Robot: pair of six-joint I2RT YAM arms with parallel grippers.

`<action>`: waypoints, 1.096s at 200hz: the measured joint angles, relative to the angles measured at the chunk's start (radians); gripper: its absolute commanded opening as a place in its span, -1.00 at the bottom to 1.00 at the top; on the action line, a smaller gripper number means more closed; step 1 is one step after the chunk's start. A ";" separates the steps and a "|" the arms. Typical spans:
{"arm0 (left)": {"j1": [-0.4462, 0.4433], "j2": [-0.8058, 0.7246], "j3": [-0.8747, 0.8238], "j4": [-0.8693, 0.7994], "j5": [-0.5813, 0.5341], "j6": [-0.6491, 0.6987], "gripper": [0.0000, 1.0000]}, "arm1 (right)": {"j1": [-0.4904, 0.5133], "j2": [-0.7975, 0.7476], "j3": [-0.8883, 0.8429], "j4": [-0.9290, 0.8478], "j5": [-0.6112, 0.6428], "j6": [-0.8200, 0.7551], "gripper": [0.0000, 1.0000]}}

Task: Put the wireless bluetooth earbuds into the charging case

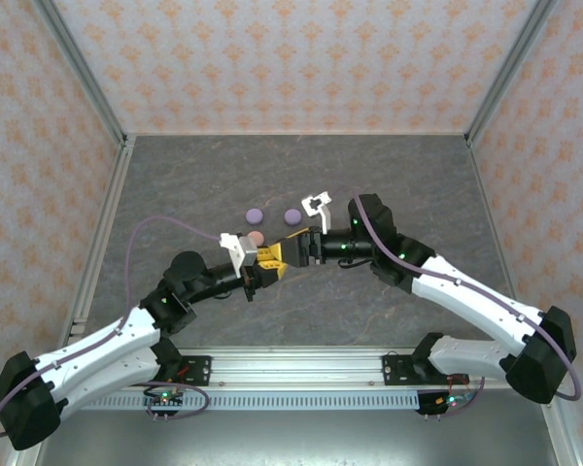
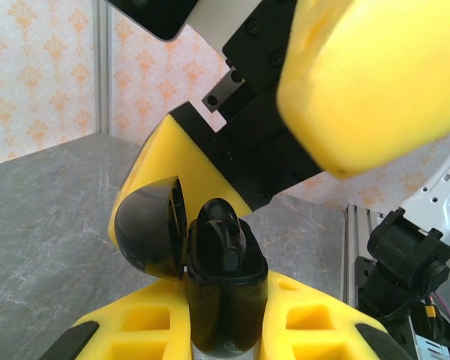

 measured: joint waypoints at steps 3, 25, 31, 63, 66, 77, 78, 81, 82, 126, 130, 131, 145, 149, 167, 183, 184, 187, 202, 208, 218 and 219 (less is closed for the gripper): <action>0.000 0.001 0.000 0.000 0.000 0.000 -1.00 | 0.000 0.000 0.000 0.000 0.000 0.005 0.47; -0.001 0.003 0.007 0.000 0.001 0.000 -1.00 | -0.001 0.000 0.000 0.008 0.003 0.005 0.46; -0.001 0.003 0.008 0.000 0.001 0.000 -1.00 | -0.001 -0.001 0.000 0.010 0.005 0.003 0.46; -0.001 0.003 0.017 0.000 0.002 0.001 -1.00 | -0.001 -0.017 0.000 0.009 0.009 -0.019 0.46; -0.001 0.003 0.018 0.000 0.002 0.001 -1.00 | -0.001 -0.019 0.000 0.008 0.010 -0.022 0.46; -0.001 0.003 0.021 0.000 0.004 0.001 -1.00 | -0.001 -0.033 0.000 0.005 0.014 -0.035 0.45; -0.001 0.003 0.021 0.000 0.004 0.001 -1.00 | -0.001 -0.034 0.000 0.004 0.015 -0.036 0.45; -0.001 0.003 0.022 0.000 0.004 0.001 -1.00 | -0.001 -0.039 0.000 0.003 0.017 -0.039 0.46; -0.001 0.003 0.022 0.000 0.004 0.001 -1.00 | -0.001 -0.042 0.000 0.003 0.019 -0.041 0.46; -0.001 0.010 0.025 -0.012 0.001 0.001 -1.00 | 0.000 -0.130 0.000 -0.007 0.048 -0.075 0.47; -0.001 0.011 0.025 -0.013 0.000 0.001 -1.00 | 0.000 -0.136 0.000 -0.010 0.052 -0.076 0.47; -0.001 0.011 0.025 -0.013 0.000 0.001 -1.00 | 0.000 -0.137 0.000 -0.010 0.053 -0.077 0.48; -0.001 0.012 0.025 -0.016 0.000 0.001 -1.00 | 0.000 -0.145 0.000 -0.034 0.077 -0.090 0.48; -0.001 0.013 0.025 -0.017 -0.001 0.001 -1.00 | 0.000 -0.146 0.002 -0.048 0.087 -0.096 0.49; -0.001 0.018 0.031 -0.036 -0.010 0.002 -1.00 | 0.000 -0.145 0.010 -0.134 0.156 -0.122 0.50; -0.001 0.047 0.056 -0.082 -0.032 0.008 -1.00 | 0.000 -0.144 0.025 -0.215 0.246 -0.144 0.51; -0.001 0.048 0.058 -0.085 -0.032 0.008 -1.00 | 0.000 -0.144 0.026 -0.222 0.256 -0.146 0.52; -0.001 0.056 0.064 -0.093 -0.038 0.009 -1.00 | 0.000 -0.144 0.028 -0.233 0.269 -0.148 0.52; -0.001 0.118 0.104 -0.145 -0.077 0.011 -1.00 | -0.008 -0.145 0.037 -0.300 0.378 -0.153 0.53; 0.000 0.147 0.117 -0.158 -0.087 0.008 -1.00 | -0.015 -0.146 0.037 -0.324 0.421 -0.152 0.55; 0.010 0.203 0.131 -0.166 -0.092 -0.003 -1.00 | -0.034 -0.147 0.037 -0.365 0.490 -0.146 0.61; 0.011 0.207 0.132 -0.167 -0.092 -0.004 -1.00 | -0.035 -0.147 0.037 -0.367 0.494 -0.146 0.61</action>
